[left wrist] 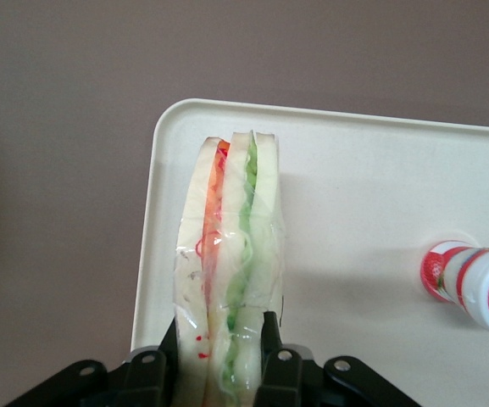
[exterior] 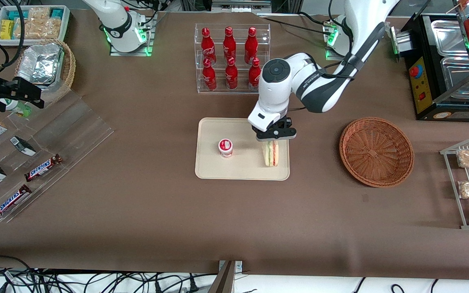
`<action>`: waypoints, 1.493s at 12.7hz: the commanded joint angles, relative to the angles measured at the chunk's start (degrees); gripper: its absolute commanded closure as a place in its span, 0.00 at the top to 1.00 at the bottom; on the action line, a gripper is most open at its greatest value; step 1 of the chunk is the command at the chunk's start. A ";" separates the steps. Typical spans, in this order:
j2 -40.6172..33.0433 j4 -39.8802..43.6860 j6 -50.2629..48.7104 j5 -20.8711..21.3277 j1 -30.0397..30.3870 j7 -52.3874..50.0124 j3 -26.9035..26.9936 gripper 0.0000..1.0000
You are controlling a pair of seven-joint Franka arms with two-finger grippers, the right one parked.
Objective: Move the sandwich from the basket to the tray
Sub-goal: 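Carry the sandwich with the left gripper over to the cream tray, then lower the sandwich onto the tray beside the red cup and open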
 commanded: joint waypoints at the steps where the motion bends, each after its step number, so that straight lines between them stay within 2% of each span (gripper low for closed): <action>1: 2.44 1.86 -0.24 4.09 -0.88 -3.65 -0.22 0.38; 4: 3.94 1.86 -0.24 7.08 -1.32 -6.81 -0.30 0.38; 18: 5.44 1.34 -0.86 7.18 -3.25 -7.61 -0.13 0.38; 19: 5.44 1.34 -0.86 7.18 -3.25 -7.44 -0.04 0.46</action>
